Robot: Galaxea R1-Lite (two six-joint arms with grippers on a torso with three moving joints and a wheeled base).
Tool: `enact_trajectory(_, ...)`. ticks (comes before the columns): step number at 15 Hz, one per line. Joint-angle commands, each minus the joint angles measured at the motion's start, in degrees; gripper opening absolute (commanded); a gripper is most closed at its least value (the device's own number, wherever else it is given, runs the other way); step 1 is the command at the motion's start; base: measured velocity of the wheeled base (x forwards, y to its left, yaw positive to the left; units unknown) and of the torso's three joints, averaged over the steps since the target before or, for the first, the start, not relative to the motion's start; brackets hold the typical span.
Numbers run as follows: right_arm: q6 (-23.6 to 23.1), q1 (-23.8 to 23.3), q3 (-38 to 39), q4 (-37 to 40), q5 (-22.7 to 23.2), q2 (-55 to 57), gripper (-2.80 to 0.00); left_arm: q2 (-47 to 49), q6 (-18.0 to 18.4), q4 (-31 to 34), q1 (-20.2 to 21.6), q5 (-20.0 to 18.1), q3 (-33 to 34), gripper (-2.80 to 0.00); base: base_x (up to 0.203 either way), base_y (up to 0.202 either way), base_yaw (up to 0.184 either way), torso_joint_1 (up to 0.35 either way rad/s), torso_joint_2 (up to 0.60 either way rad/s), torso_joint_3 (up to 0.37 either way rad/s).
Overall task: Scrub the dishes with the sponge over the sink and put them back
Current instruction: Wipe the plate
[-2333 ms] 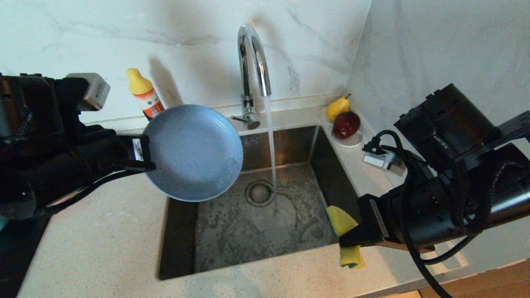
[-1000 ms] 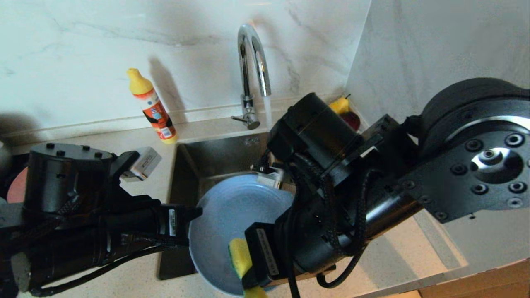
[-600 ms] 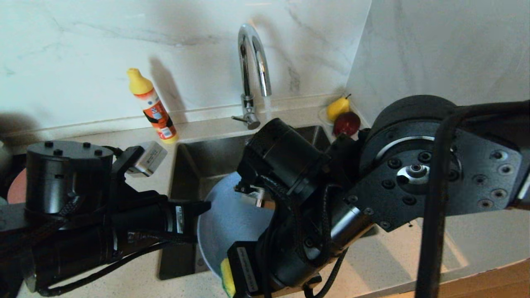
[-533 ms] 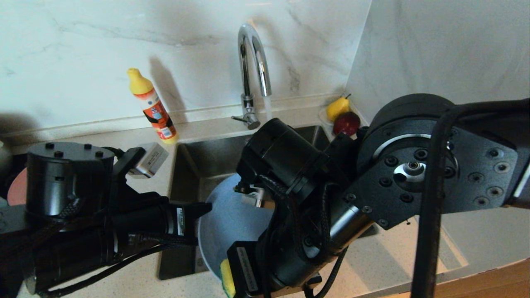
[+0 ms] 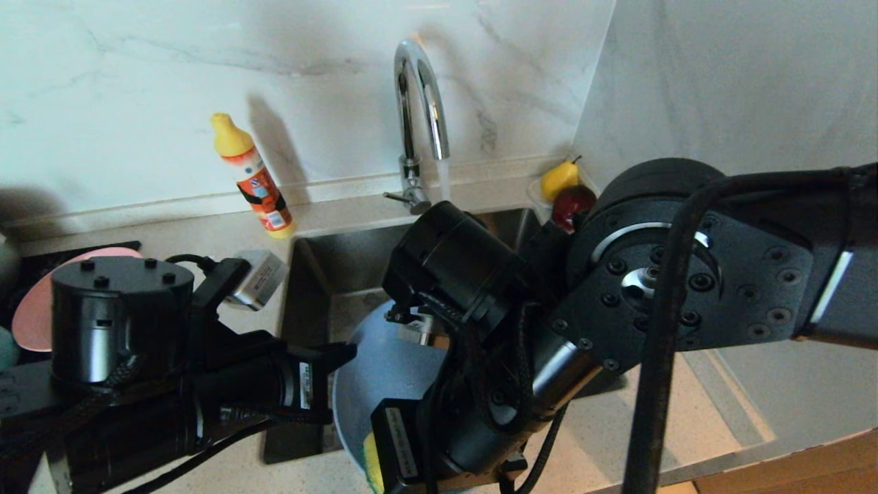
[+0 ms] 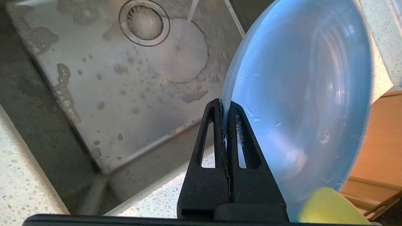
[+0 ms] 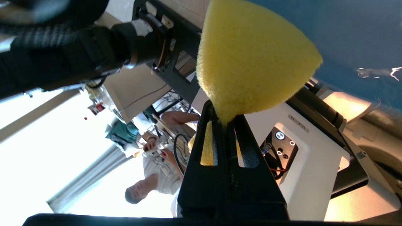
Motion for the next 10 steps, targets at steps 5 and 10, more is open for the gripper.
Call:
enact_trajectory(5, 2.40, -0.80, -0.21, 0.00, -2.36, 1.30, -2.80, -0.31, -0.12, -0.16, -0.21, 0.13, 0.44, -2.80, 0.000, 0.000, 0.000, 0.000, 0.00, 0.000)
enact_trajectory(10, 3.40, -4.23, -0.30, -0.89, -3.98, 0.26, -2.80, -1.01, -0.30, -0.16, -0.21, 0.04, 0.44, -2.80, 0.000, 0.000, 0.000, 0.000, 0.00, 0.000)
